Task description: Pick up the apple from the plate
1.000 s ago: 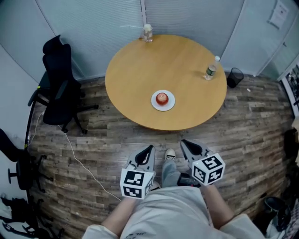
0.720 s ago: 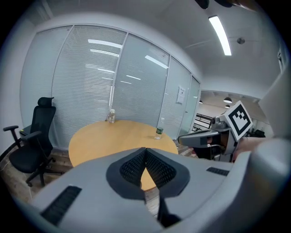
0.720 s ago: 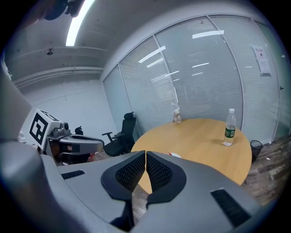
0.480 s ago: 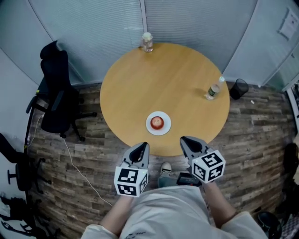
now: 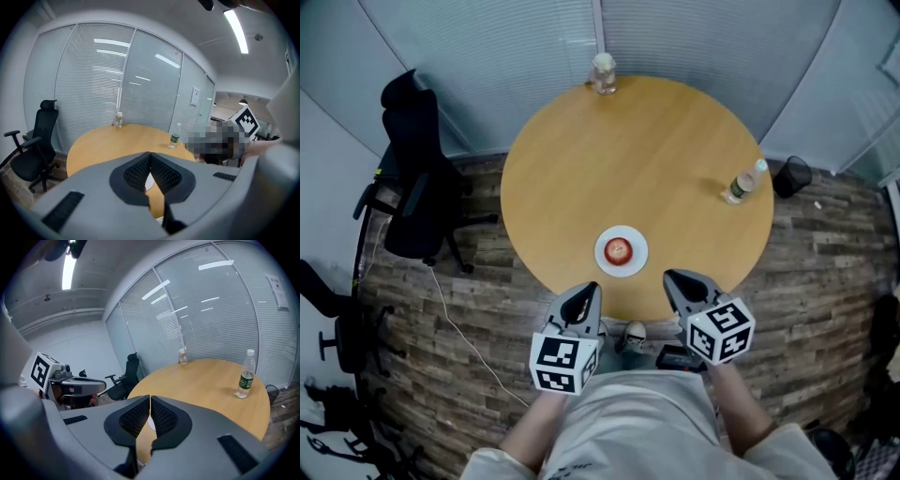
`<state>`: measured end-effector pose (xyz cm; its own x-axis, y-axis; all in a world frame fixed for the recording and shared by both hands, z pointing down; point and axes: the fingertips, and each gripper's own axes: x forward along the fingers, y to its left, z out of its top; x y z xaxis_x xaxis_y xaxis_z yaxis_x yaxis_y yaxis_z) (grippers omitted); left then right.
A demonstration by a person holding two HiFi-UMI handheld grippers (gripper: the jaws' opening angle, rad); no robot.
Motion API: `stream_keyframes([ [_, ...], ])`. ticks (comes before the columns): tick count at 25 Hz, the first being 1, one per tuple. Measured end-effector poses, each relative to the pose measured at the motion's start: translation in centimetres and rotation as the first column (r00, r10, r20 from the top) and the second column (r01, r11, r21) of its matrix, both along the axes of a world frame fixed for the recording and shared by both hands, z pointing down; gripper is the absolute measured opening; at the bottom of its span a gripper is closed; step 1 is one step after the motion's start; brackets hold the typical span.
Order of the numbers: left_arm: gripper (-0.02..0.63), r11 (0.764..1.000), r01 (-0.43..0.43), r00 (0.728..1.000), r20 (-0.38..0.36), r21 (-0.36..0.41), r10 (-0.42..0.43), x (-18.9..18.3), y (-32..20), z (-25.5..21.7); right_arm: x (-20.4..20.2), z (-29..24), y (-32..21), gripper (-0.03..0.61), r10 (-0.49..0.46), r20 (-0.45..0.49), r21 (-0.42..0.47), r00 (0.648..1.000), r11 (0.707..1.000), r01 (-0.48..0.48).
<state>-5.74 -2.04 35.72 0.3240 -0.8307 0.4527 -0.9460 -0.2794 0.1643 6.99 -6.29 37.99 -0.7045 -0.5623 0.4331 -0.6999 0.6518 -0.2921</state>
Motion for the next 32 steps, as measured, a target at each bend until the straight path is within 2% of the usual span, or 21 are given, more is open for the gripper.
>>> stream_keyframes([
  [5, 0.003, 0.999, -0.041, 0.998, 0.037, -0.022, 0.042, -0.5, -1.1, 1.0, 0.6, 0.1, -0.9, 0.032, 0.057, -0.005, -0.015, 0.998, 0.998, -0.057],
  [16, 0.003, 0.993, -0.110, 0.994, 0.016, -0.052, 0.111, -0.6, -3.6, 2.4, 1.3, 0.7, -2.0, 0.032, 0.139, -0.033, -0.037, 0.990, 0.989, -0.140],
  [32, 0.003, 0.989, -0.123, 0.992, 0.006, -0.086, 0.124, -0.9, -7.0, 4.8, -0.1, 3.5, -4.6, 0.032, 0.119, -0.089, -0.071, 0.989, 0.990, -0.126],
])
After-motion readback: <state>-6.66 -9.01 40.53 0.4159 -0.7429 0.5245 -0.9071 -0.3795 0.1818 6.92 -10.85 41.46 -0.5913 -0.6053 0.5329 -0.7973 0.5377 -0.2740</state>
